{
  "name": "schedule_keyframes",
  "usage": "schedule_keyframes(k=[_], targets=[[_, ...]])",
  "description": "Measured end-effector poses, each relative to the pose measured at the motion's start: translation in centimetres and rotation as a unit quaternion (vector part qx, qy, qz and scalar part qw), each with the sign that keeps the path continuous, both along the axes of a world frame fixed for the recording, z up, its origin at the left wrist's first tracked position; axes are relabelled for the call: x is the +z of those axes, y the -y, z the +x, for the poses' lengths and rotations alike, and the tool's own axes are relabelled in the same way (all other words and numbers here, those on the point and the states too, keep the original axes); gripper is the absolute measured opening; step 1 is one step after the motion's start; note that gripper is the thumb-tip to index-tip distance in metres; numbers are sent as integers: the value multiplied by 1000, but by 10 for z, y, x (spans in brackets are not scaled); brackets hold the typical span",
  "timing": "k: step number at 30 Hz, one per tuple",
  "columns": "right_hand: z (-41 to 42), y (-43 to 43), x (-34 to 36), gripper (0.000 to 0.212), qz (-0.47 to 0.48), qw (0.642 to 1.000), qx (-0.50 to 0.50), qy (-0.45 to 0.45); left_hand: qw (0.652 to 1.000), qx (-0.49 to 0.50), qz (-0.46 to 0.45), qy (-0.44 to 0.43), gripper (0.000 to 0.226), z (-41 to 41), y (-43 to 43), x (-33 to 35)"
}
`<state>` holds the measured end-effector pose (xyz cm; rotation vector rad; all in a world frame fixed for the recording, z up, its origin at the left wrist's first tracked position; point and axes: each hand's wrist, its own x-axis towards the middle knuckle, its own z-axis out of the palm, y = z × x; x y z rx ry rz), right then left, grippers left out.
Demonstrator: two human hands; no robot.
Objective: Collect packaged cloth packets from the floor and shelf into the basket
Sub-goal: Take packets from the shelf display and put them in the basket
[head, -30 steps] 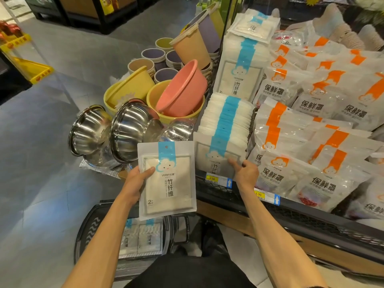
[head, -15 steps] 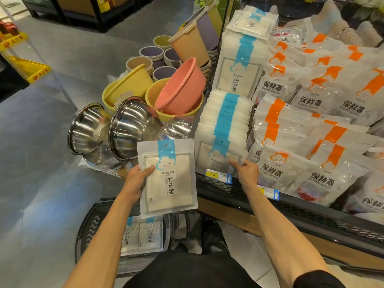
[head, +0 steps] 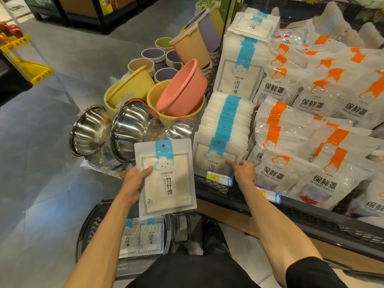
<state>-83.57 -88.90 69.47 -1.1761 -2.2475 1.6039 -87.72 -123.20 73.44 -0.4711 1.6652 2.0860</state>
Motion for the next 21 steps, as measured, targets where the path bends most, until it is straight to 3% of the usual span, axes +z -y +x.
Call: schedule_keyframes(k=[8,14,21], targets=[[-6,1,4,45,37,999,10,30,1000,8,3,5,14,-1,1,1],[-9,7,12,41,121,990,24,66,1000,2,3,4,21,-2,3,-2],[-4,8,22,45,150,983,34,103,1000,3,3,4,27,-2,5,-5]])
